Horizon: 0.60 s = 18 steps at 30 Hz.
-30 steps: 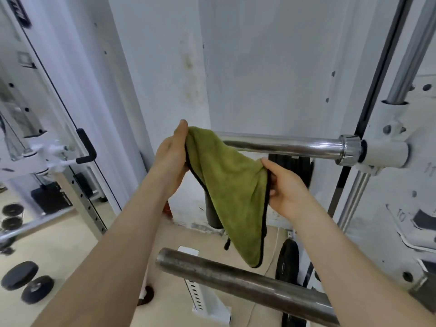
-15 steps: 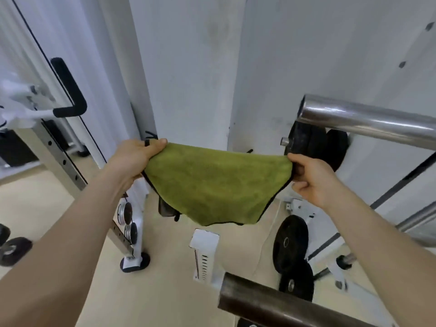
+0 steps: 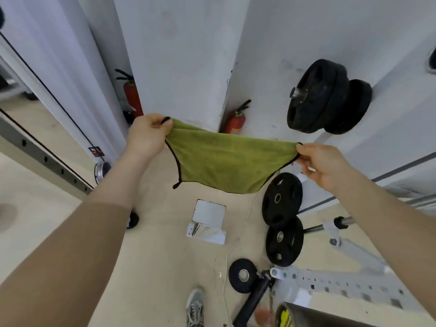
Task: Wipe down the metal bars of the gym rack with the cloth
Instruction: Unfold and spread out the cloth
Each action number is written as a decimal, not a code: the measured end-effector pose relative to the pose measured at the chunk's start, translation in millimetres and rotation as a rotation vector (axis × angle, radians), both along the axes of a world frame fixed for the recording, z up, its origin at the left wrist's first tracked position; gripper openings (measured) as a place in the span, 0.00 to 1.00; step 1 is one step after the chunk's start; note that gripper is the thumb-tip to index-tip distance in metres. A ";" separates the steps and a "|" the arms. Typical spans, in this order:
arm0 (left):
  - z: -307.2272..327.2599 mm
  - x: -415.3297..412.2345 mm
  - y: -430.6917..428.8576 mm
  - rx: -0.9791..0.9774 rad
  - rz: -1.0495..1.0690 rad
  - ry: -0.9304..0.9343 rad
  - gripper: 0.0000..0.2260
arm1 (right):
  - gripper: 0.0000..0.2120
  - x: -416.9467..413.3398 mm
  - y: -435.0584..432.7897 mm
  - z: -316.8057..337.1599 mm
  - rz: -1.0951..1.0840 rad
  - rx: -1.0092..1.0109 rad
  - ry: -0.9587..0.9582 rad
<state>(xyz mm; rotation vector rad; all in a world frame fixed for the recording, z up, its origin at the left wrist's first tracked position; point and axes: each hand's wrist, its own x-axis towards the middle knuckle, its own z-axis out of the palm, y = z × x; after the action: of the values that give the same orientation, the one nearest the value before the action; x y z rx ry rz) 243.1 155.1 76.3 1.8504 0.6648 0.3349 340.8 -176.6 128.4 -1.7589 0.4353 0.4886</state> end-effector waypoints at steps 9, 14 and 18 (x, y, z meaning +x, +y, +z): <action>-38.7 -67.8 -13.9 -0.102 0.037 0.099 0.03 | 0.05 -38.8 -15.7 -47.7 0.457 -0.312 0.228; -116.2 -119.4 -21.8 0.181 -0.178 0.621 0.05 | 0.14 -69.2 -16.8 -108.4 0.809 -0.450 0.431; -153.7 -138.0 -32.8 0.234 -0.238 0.774 0.10 | 0.15 -81.0 -9.7 -132.0 1.064 -0.507 0.593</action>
<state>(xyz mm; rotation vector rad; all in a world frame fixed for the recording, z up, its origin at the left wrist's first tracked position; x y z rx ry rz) 105.0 122.4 -77.4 2.2580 0.9296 -0.5124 259.8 -186.3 -3.6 -2.2361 -0.0386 1.8043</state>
